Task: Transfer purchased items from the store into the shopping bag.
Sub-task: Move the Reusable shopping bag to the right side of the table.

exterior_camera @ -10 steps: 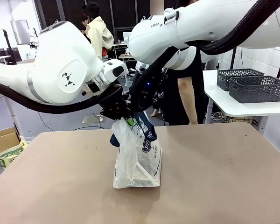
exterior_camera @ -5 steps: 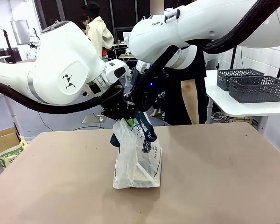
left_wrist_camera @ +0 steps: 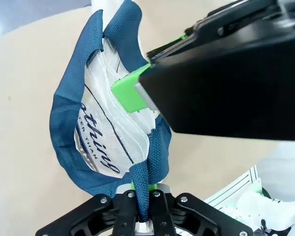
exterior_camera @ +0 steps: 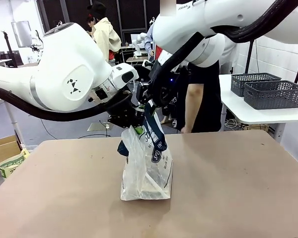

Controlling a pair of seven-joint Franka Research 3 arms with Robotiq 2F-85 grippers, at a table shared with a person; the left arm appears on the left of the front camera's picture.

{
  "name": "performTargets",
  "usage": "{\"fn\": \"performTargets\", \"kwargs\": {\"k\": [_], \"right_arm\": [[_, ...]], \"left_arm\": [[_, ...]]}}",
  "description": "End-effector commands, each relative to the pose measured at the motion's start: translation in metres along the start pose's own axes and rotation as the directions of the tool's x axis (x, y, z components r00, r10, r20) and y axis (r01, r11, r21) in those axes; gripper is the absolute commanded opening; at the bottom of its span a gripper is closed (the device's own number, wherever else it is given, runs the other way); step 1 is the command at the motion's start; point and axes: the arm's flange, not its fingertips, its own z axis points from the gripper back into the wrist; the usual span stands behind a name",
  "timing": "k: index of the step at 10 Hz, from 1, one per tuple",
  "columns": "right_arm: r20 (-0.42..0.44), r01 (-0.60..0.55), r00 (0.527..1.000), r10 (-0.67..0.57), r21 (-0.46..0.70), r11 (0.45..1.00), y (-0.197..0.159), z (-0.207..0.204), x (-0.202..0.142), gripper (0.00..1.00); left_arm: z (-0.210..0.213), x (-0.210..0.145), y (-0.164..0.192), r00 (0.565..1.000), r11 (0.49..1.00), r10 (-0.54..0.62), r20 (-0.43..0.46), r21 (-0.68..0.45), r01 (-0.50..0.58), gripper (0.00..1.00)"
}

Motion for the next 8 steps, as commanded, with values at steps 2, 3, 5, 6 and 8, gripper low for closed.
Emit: {"fn": "performTargets", "kwargs": {"k": [2, 3, 5, 6, 8], "right_arm": [[0.002, 0.010, 1.000, -0.010, 0.011, 1.000, -0.022, 0.011, -0.022, 1.00], [-0.019, -0.021, 1.000, 0.021, 0.010, 1.000, -0.036, 0.018, -0.029, 1.00], [-0.018, -0.211, 0.977, 0.211, 0.026, 0.977, -0.061, 0.032, -0.052, 1.00], [-0.009, -0.307, 0.952, 0.307, 0.005, 0.952, -0.072, 0.043, -0.070, 1.00], [0.000, -0.549, 0.836, 0.549, -0.040, 0.835, -0.086, 0.064, -0.102, 1.00]], "left_arm": [[0.002, -0.001, 0.002, 1.000, 1.000, 0.010, -0.002, -0.004, -0.010, 0.00], [0.002, -0.001, 0.002, 1.000, 1.000, 0.010, -0.002, -0.004, -0.010, 0.00], [0.002, -0.001, 0.002, 1.000, 1.000, 0.010, -0.002, -0.004, -0.010, 0.00], [0.002, -0.001, 0.002, 1.000, 1.000, 0.010, -0.002, -0.004, -0.010, 0.00], [0.002, -0.001, 0.002, 1.000, 1.000, 0.010, -0.002, -0.004, -0.010, 0.00]]}}
